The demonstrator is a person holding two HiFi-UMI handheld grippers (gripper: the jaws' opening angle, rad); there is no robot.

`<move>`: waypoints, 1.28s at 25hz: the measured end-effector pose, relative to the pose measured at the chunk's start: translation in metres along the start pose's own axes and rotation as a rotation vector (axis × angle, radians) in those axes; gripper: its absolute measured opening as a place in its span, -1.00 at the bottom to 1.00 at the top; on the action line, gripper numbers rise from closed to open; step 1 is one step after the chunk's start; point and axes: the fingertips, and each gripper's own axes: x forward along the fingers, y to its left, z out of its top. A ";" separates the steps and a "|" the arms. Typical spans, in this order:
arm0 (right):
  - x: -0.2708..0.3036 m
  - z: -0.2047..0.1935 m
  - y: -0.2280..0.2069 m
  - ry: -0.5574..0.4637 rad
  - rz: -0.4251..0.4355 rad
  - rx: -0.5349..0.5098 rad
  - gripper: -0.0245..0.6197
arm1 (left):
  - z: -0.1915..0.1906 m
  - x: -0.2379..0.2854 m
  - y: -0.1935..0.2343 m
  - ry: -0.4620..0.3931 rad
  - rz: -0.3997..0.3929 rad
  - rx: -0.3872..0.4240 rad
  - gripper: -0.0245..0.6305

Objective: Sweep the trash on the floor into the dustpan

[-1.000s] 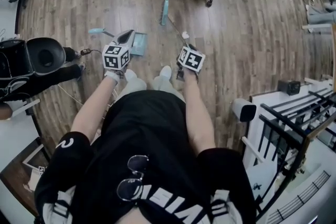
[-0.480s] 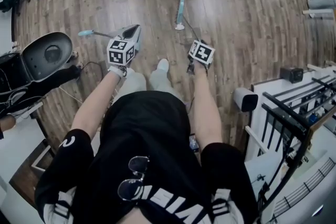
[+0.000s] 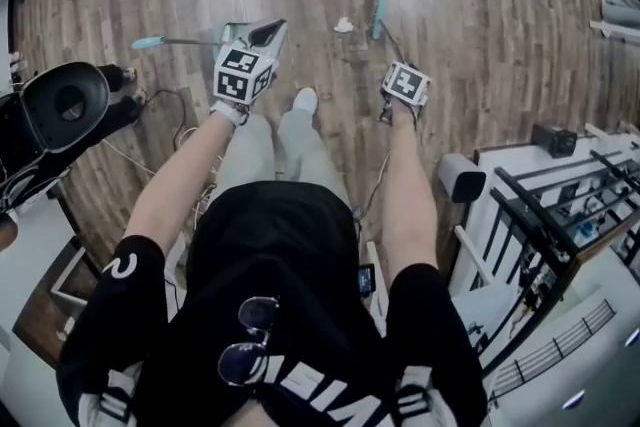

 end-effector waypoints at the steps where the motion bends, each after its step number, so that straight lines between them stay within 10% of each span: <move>1: 0.002 -0.006 -0.015 0.040 -0.084 -0.043 -0.66 | -0.004 0.003 0.002 0.004 0.003 -0.005 -0.93; 4: 0.013 -0.025 -0.040 0.127 -0.241 -0.136 -0.66 | -0.019 0.006 0.013 0.020 0.022 -0.022 -0.93; 18: 0.034 -0.094 0.069 0.164 -0.119 -0.317 -0.66 | -0.097 -0.071 0.094 0.037 0.155 -0.163 -0.93; 29: 0.014 -0.166 0.227 0.213 -0.073 -0.229 -0.66 | -0.146 -0.172 0.198 0.051 0.174 -0.197 -0.93; 32: 0.019 -0.178 0.309 0.185 0.086 -0.128 -0.66 | -0.150 -0.197 0.227 0.044 0.178 -0.199 -0.93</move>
